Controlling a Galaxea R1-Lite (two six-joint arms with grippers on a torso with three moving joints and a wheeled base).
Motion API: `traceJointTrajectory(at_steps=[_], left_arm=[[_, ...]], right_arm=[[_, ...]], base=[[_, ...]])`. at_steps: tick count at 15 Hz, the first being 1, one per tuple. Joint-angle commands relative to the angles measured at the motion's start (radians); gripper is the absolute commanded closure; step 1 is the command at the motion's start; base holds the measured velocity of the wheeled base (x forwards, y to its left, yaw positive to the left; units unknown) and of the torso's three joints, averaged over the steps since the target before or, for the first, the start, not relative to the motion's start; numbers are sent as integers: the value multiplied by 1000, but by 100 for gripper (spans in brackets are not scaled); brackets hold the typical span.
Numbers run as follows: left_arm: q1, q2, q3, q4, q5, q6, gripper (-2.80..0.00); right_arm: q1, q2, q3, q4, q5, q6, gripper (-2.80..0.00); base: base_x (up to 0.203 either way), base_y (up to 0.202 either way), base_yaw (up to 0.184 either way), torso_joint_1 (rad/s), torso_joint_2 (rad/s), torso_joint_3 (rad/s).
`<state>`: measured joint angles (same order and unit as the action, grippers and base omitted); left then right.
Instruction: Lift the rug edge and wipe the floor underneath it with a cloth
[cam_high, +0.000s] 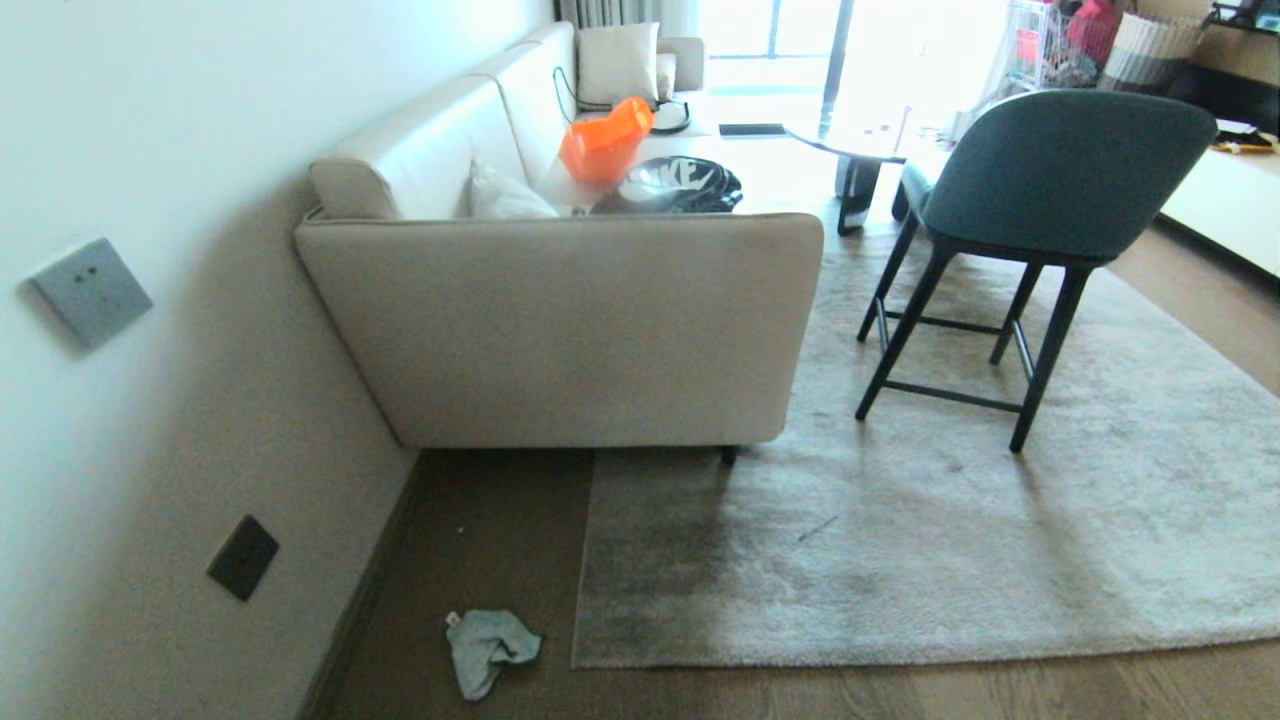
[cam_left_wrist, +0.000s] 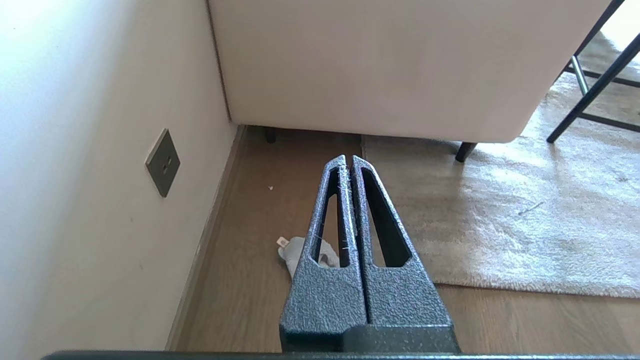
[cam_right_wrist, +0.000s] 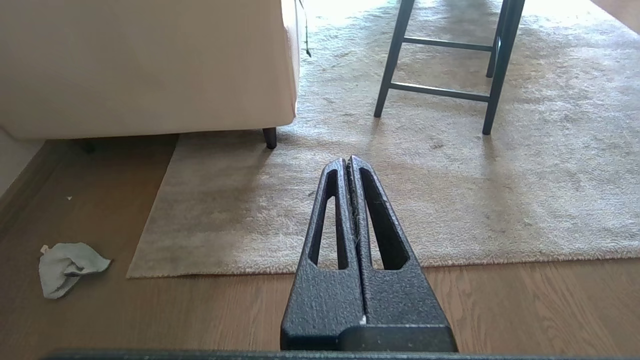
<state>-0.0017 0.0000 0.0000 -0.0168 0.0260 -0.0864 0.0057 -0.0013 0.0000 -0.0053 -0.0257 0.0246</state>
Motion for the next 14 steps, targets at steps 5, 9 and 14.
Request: traceJointTrajectory(at_steps=[5,9,14], left_arm=[[0,0,0,0,0,-1,0],[0,0,0,0,0,-1,0],[0,0,0,0,0,-1,0]], right_arm=[[0,1,0,-1,0,2,0],[0,1,0,-1,0,0,0],[0,1,0,-1,0,0,0]], base=[[0,0,0,-11,-132,-156],[0,0,0,-3,-398,-406],[0,0,0,44,-451,-397]])
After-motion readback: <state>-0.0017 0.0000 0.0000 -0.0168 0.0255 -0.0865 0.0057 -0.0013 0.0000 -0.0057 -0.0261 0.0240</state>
